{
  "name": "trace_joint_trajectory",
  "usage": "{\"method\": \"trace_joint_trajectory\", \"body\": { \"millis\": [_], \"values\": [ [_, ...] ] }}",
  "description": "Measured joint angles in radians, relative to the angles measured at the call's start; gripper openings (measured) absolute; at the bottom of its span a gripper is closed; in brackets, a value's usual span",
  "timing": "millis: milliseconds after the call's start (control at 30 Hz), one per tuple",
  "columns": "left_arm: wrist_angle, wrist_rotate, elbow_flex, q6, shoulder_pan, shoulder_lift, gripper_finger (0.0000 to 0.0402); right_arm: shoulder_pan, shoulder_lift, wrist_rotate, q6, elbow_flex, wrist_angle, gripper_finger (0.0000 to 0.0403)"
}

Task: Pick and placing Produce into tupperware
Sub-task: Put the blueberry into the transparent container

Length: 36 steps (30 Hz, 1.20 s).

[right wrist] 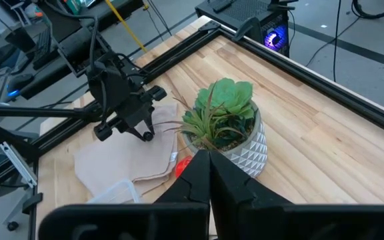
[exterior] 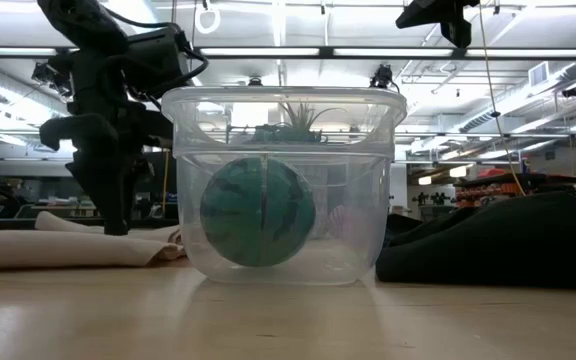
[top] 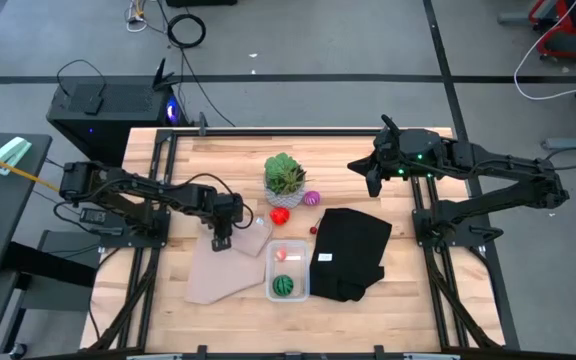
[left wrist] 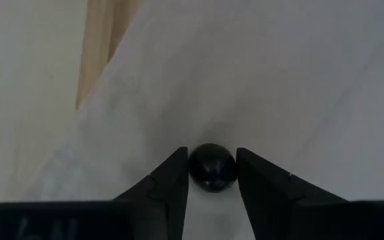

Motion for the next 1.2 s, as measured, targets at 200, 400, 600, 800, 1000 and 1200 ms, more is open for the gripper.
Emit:
{"method": "trace_joint_trajectory", "body": {
  "millis": [200,400,600,800,1000,1200],
  "values": [
    [0.001,0.0,-0.001,0.001,0.0,0.0,0.0137,0.0,0.0,0.0,0.0,0.0,0.0,0.0006],
    [-0.001,0.001,-0.001,0.001,0.0,0.0,0.0141,0.0,0.0,0.0,0.0,0.0,0.0,0.0006],
    [0.0,0.022,-0.001,-0.004,0.0,0.0,0.0156,0.0,0.0,0.0,0.0,0.0,0.0,0.0006],
    [0.001,0.022,-0.002,-0.005,0.0,0.0,0.0184,0.0,0.0,0.0,0.0,0.0,0.0,0.0006],
    [-0.005,0.021,-0.002,0.001,0.0,0.0,0.0189,0.0,0.0,0.0,0.0,0.0,0.001,0.0005],
    [-0.005,0.021,-0.002,0.001,0.0,0.0,0.0165,0.0,0.0,0.007,0.0,0.0,0.0,0.0006]
  ]
}}
